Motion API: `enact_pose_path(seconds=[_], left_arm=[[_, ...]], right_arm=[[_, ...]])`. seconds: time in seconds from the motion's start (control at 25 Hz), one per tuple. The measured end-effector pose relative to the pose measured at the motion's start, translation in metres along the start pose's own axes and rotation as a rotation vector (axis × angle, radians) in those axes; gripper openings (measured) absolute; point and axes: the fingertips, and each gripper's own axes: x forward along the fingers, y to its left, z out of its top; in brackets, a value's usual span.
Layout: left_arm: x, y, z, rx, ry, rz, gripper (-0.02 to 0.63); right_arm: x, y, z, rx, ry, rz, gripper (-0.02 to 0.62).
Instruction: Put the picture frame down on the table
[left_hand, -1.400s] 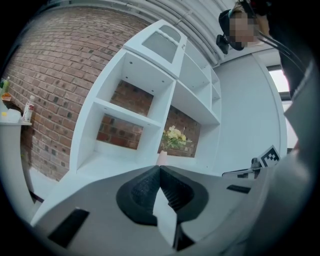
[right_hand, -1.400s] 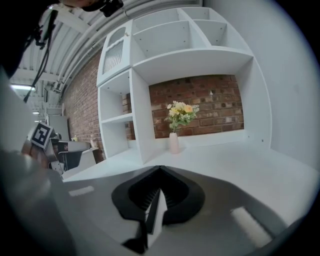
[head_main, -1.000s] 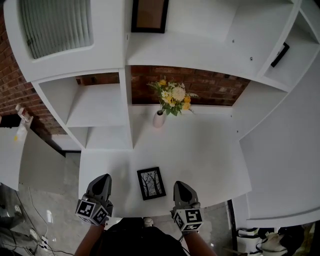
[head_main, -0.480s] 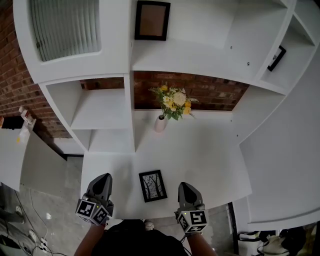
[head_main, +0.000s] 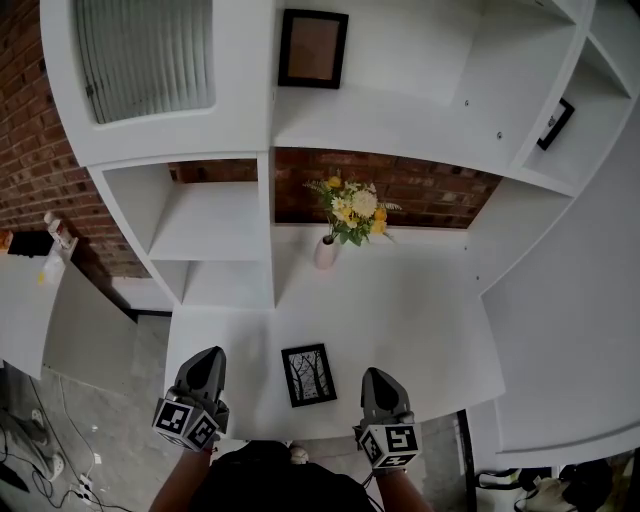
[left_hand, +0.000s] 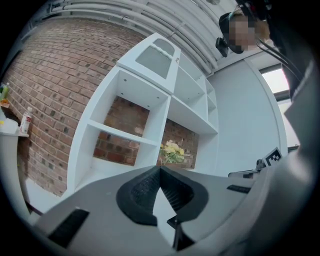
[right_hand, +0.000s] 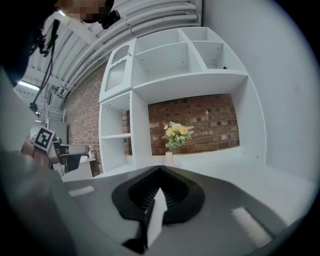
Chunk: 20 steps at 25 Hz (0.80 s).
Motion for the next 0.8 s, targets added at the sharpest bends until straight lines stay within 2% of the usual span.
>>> enact_pose_path(seconds=[0.8], left_arm=[[-0.0033, 0.0041, 0.0019, -0.002, -0.003, 0.014, -0.009]], right_arm=[[0.0063, 0.0058, -0.0012, 0.012, -0.011, 0.011, 0.002]])
